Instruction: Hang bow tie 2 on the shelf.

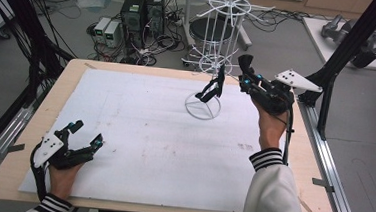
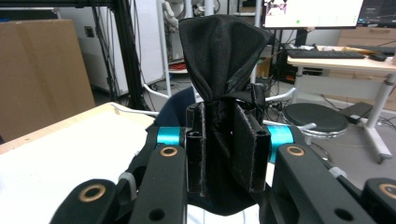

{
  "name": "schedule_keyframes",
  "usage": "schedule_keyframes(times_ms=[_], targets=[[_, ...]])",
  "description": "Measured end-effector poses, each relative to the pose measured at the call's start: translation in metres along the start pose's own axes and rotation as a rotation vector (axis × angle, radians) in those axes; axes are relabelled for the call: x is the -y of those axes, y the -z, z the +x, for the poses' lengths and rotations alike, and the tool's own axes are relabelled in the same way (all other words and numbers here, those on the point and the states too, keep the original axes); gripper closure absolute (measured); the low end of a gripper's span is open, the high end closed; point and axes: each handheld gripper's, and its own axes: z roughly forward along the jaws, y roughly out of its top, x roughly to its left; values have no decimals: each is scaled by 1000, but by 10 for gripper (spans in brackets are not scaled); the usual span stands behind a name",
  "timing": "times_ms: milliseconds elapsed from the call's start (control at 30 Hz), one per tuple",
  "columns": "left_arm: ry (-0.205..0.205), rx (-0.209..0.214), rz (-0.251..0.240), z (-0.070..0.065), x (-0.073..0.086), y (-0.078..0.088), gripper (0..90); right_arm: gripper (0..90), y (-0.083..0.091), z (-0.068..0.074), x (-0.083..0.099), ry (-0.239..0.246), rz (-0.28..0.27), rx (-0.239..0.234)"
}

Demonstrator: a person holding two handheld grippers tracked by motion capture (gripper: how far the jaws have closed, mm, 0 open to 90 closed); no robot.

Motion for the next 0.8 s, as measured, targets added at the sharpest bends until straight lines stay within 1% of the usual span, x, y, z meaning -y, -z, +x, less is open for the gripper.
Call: schedule_keyframes(times_ms=[267, 533, 800], targets=[[0, 0, 1, 0, 0, 0, 156, 752, -9, 5, -1, 5, 13, 0], [0, 1, 1, 0, 0, 0, 156, 751, -17, 8, 0, -11, 13, -1], [0, 0, 1, 0, 0, 0, 157, 751, -26, 10, 2, -25, 26, 12]])
